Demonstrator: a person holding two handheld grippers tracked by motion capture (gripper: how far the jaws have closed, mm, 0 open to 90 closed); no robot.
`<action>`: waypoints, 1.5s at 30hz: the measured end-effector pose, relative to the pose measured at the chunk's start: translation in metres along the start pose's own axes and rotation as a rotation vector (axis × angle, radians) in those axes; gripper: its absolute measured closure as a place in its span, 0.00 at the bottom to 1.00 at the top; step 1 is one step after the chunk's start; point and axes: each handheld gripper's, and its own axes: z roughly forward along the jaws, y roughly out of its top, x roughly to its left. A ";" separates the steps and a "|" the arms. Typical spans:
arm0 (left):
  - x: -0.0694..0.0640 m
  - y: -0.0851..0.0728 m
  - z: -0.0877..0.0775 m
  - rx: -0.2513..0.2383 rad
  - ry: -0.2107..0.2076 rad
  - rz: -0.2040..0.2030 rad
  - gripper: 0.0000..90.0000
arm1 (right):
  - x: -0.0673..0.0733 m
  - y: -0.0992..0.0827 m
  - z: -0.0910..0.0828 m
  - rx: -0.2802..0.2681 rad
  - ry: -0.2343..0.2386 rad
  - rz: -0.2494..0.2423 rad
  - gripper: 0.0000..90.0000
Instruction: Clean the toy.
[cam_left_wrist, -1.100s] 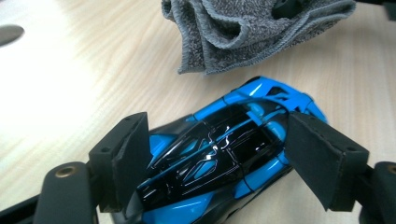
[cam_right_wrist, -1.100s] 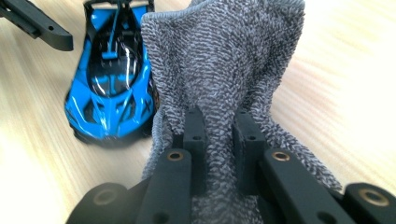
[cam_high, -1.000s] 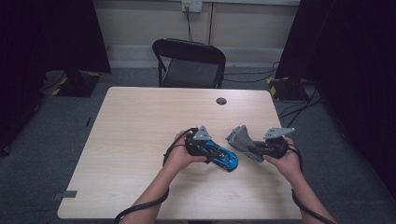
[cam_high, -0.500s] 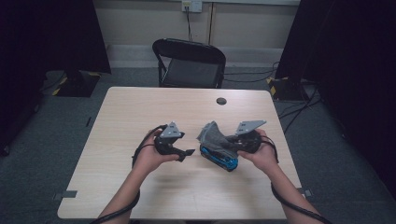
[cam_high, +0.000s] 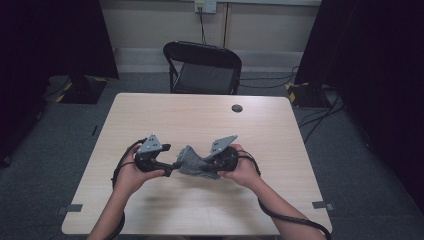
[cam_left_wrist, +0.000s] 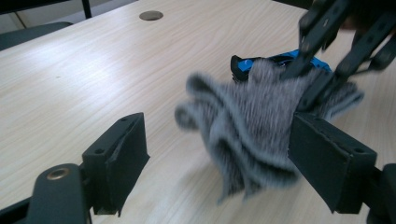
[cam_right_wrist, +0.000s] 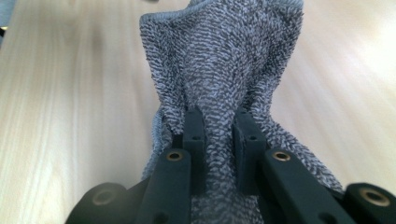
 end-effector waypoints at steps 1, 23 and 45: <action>0.000 0.000 -0.002 -0.006 0.004 0.000 0.21 | 0.001 0.000 0.004 0.007 0.007 -0.009 0.87; -0.007 -0.014 0.008 0.040 -0.036 0.030 0.22 | 0.012 0.000 0.022 -0.079 0.060 0.033 0.41; -0.023 -0.029 0.036 0.176 -0.158 0.120 0.29 | -0.046 -0.067 -0.022 0.032 -0.230 0.261 0.20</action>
